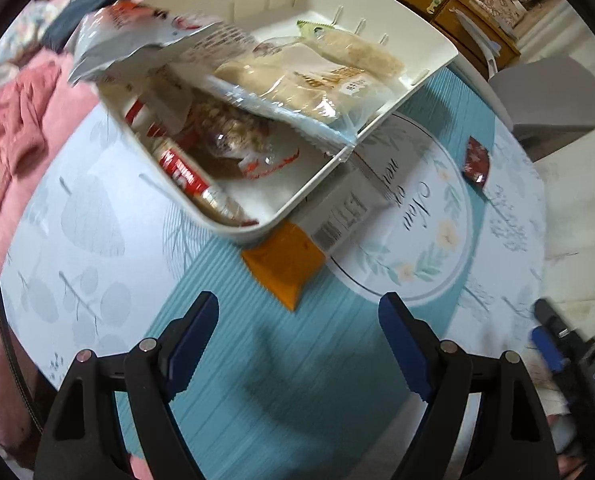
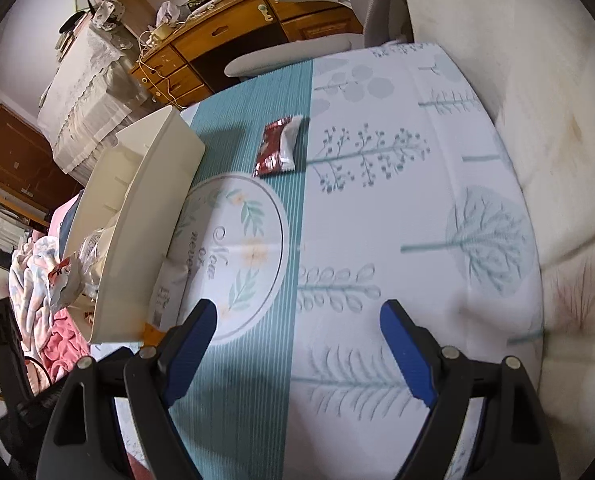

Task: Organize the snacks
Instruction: 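Move left tool to the orange-white bar pack while right tool approaches the red candy, then grasp the orange-white bar pack with left tool while right tool grasps the red candy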

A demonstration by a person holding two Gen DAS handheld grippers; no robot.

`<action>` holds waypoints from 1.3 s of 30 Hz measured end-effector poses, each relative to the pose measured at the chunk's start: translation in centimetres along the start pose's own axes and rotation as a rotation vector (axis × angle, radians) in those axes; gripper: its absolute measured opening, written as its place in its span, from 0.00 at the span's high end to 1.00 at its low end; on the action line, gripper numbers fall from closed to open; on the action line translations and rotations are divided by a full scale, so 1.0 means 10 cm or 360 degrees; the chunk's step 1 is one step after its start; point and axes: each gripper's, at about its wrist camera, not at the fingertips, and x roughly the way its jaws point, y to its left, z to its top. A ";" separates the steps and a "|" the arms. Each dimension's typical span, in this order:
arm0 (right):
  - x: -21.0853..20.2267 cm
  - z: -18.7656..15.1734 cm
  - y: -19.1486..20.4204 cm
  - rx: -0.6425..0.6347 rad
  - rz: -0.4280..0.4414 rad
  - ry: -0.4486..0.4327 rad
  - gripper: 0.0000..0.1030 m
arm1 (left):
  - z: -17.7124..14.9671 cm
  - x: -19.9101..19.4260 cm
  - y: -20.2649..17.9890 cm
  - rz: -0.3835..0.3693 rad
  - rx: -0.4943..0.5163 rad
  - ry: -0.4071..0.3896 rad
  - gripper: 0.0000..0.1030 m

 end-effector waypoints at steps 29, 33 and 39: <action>1.29 1.07 0.43 -0.0385 -0.0285 -0.0264 0.18 | 0.12 0.70 -0.34 0.0414 0.0116 -0.0250 0.21; 1.43 1.12 0.52 -0.0453 -0.0316 -0.0267 0.19 | 0.12 0.73 -0.36 0.0418 0.0088 -0.0265 0.21; 1.52 1.09 0.64 -0.0567 -0.0381 -0.0296 0.28 | 0.06 0.72 -0.29 0.0375 0.0074 -0.0282 0.23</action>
